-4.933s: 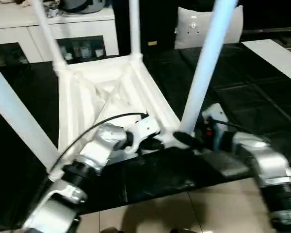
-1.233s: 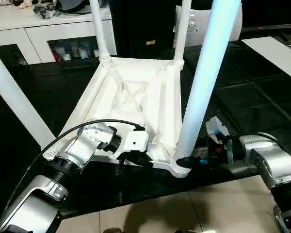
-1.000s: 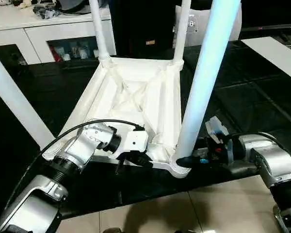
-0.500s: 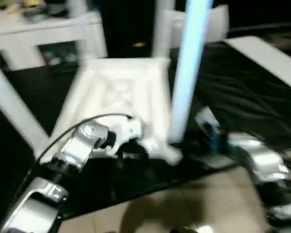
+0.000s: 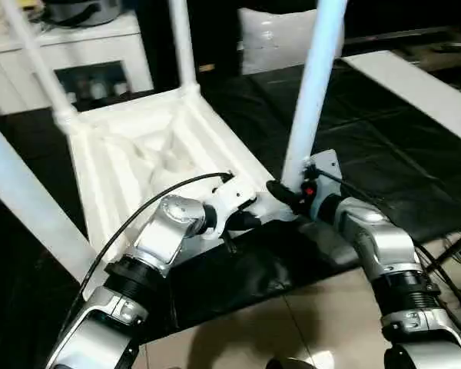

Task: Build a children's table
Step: Rotate leg to tighten

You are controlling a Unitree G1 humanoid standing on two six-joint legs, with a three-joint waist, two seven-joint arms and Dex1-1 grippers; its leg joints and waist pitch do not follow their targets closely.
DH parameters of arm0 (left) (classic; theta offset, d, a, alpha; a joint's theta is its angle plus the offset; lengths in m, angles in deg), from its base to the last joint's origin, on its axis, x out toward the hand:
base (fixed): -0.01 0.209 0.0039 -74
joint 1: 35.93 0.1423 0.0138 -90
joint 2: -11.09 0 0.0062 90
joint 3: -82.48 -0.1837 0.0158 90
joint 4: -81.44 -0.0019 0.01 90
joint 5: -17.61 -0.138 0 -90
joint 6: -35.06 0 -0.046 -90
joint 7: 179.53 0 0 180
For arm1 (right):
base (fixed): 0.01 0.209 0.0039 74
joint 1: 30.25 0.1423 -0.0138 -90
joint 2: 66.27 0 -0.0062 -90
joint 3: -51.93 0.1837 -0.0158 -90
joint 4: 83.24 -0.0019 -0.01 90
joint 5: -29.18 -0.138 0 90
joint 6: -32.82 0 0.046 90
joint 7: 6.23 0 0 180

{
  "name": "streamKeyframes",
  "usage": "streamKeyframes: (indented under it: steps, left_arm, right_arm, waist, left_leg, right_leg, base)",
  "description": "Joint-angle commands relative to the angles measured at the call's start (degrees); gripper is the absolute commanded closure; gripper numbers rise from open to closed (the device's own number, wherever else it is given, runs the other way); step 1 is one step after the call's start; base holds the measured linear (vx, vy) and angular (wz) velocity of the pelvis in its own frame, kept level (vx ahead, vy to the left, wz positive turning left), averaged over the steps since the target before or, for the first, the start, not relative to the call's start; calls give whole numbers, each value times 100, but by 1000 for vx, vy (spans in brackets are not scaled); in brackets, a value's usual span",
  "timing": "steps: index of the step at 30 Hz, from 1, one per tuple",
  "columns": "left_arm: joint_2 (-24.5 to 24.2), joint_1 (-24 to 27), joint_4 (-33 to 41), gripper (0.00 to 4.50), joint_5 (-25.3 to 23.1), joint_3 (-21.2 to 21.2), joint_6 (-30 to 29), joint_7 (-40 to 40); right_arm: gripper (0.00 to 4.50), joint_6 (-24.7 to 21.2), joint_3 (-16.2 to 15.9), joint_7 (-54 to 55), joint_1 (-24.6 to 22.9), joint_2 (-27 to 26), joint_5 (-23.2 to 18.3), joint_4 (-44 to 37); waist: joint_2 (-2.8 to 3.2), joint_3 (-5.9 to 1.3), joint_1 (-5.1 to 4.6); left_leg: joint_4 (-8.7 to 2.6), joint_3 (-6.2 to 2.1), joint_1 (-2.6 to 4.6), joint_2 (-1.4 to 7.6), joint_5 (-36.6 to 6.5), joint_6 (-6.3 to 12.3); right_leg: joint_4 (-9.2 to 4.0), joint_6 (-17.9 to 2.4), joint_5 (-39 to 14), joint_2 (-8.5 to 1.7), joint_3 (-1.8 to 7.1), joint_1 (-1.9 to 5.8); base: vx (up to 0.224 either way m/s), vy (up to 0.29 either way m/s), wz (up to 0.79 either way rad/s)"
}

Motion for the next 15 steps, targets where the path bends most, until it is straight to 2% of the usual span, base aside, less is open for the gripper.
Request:
streamKeyframes:
  steps: [1, 3, 4, 5, 6, 10, 11, 12, 15]
  left_arm:
    - [-61, -56, 138, 450, 64, -162, 301, 260]
    - [-157, -42, 90, 450, 46, -195, 450, 340]
    - [-282, -22, 23, 450, 42, -237, 619, 516]
    - [-310, -18, 9, 450, 43, -248, 655, 562]
    - [-393, -11, -29, 450, 48, -292, 765, 685]
    - [-633, -13, -138, 450, 50, -407, 1092, 1070]
    - [-672, -17, -166, 450, 60, -428, 1167, 1161]
    - [-755, -24, -216, 450, 43, -496, 1314, 1320]
    - [-1000, -54, -343, 450, -35, -760, 1734, 1804]
  right_arm:
    - [110, 42, -105, -328, -101, 90, -144, -200]
    - [103, 159, -162, -640, -195, 259, -158, -255]
    - [100, 300, -230, -1053, -323, 517, -176, -337]
    - [85, 325, -237, -1132, -348, 573, -181, -353]
    - [73, 371, -230, -1339, -404, 711, -216, -391]
    - [53, 426, -179, -1984, -490, 1114, -371, -482]
    - [37, 435, -184, -2112, -499, 1191, -403, -498]
    - [21, 512, -245, -2336, -520, 1345, -391, -521]
    - [21, 793, -487, -2942, -550, 1759, -277, -507]
  waist:
    - [-91, -478, 56]
    - [-77, -471, 105]
    - [-94, -465, 122]
    - [-87, -462, 185]
    - [-83, -447, 205]
    - [-103, -437, 244]
    - [-104, -436, 251]
    - [-102, -421, 254]
    - [-109, -431, 284]
  left_leg:
    - [-327, -49, -81, 251, 620, 1032]
    - [-326, -38, -60, 271, 563, 1084]
    - [-327, -27, -61, 262, 511, 1081]
    - [-338, -23, -44, 272, 437, 1034]
    - [-352, -27, -39, 285, 377, 981]
    - [-369, -27, -42, 284, 149, 839]
    - [-369, -23, -42, 282, 118, 826]
    - [-377, -17, -35, 275, 36, 799]
    - [-375, -14, -31, 272, -29, 789]
  right_leg:
    - [-255, -979, -727, -380, 410, 443]
    - [-270, -968, -836, -379, 412, 432]
    - [-285, -956, -907, -378, 411, 429]
    - [-298, -915, -1061, -385, 416, 431]
    - [-308, -895, -1183, -378, 416, 417]
    - [-337, -804, -1429, -386, 425, 437]
    - [-342, -788, -1457, -384, 427, 435]
    - [-368, -759, -1578, -378, 420, 430]
    - [-371, -695, -1670, -380, 424, 431]
  base:
    - [0, 0, 0]
    - [0, 0, 0]
    - [0, 0, 0]
    - [0, 0, 0]
    - [0, 0, 0]
    - [0, 0, 0]
    - [0, 0, 0]
    - [0, 0, 0]
    - [0, 0, 0]
